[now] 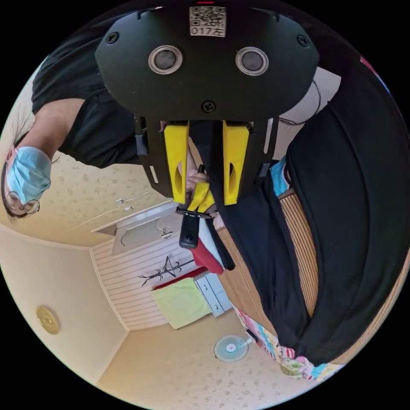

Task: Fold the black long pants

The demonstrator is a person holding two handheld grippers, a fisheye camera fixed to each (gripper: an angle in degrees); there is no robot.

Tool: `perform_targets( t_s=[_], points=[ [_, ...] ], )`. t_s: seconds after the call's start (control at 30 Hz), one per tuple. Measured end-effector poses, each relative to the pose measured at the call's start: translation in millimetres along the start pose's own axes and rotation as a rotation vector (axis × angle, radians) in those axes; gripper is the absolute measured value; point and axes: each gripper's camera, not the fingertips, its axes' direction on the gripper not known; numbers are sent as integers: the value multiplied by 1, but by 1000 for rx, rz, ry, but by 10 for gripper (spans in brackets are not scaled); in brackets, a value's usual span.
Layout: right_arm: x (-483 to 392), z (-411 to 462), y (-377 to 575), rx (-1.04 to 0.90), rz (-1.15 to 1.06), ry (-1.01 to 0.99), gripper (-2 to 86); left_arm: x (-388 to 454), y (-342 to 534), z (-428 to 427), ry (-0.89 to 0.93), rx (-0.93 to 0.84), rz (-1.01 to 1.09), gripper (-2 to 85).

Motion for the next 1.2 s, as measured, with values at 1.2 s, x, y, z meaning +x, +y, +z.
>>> perform_targets(
  t_s=[1.2],
  points=[
    [184,-204,-270,630,556,895,107,-50,61,-22,81,-13,94,-2]
  ],
)
